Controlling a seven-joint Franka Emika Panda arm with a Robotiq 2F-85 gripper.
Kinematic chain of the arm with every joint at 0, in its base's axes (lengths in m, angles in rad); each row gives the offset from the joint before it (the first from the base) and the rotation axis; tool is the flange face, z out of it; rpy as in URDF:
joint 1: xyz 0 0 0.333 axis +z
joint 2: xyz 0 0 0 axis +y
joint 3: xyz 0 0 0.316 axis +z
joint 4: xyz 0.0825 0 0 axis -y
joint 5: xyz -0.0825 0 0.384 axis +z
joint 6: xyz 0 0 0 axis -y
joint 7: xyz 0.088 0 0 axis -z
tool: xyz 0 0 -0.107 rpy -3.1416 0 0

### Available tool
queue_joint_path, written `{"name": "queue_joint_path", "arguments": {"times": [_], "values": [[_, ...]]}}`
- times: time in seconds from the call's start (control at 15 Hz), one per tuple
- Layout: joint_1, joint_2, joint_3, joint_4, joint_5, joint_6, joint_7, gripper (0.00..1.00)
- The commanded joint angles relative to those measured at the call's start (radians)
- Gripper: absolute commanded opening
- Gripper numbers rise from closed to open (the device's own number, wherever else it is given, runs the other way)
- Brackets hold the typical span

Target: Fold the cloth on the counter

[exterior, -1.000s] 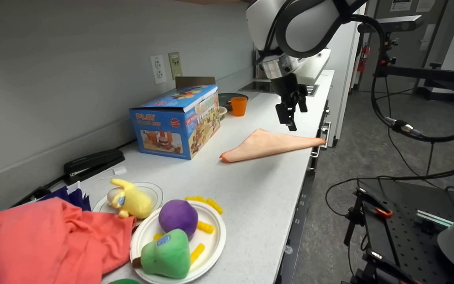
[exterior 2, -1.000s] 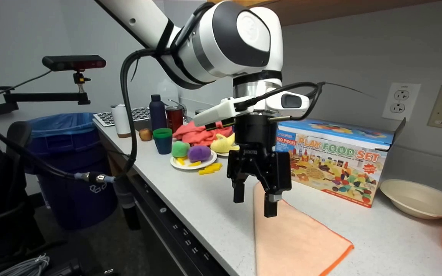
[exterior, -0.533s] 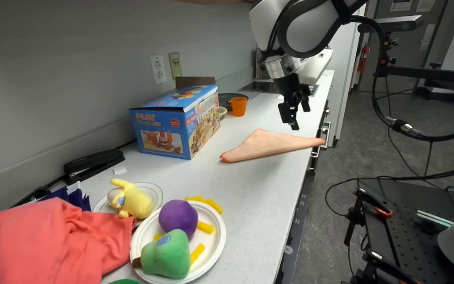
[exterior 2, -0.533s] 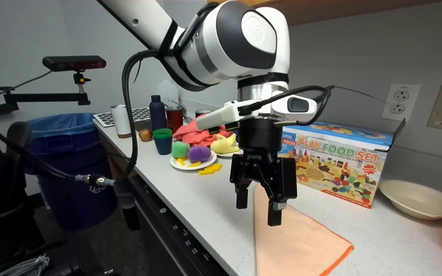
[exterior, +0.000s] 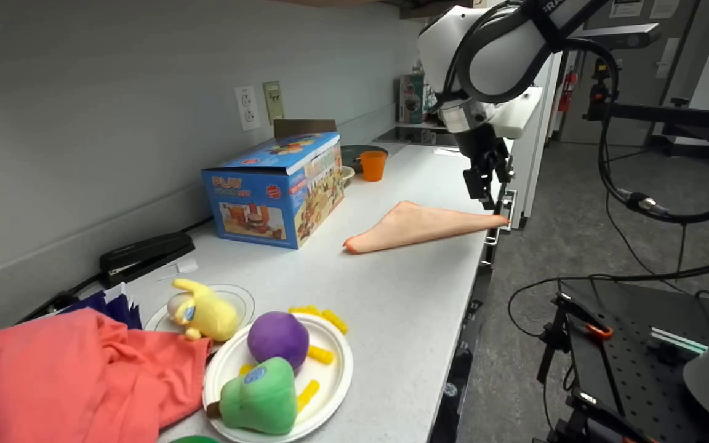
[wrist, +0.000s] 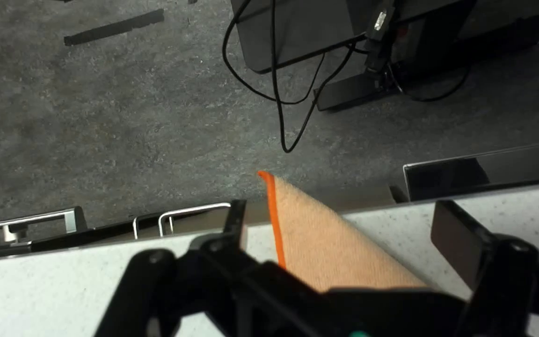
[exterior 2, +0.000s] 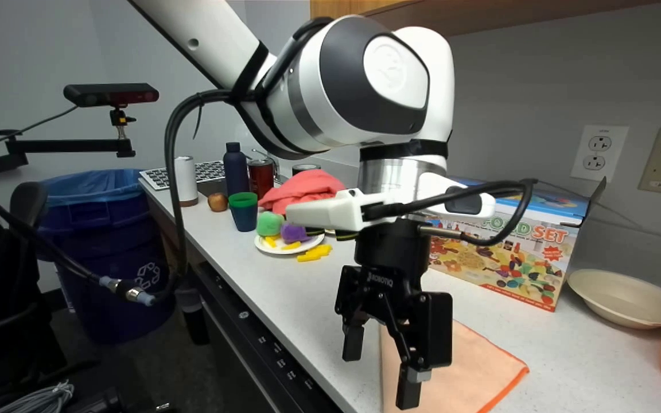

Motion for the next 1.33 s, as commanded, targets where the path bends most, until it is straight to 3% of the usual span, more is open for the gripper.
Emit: {"name": "queue_joint_path", "arguments": {"times": [0.0,0.27,0.4,0.93,1.27], "values": [[-0.033,-0.043,-0.020,-0.084,-0.029,0.048,-0.072,1.00],[-0.062,-0.023,-0.047,-0.112,-0.062,0.092,-0.112,1.00],[-0.078,-0.011,-0.059,-0.106,-0.093,0.120,-0.060,1.00],[-0.075,-0.005,-0.056,-0.099,-0.078,0.102,-0.069,1.00],[-0.084,0.003,-0.069,-0.110,-0.081,0.191,-0.153,1.00]]}}
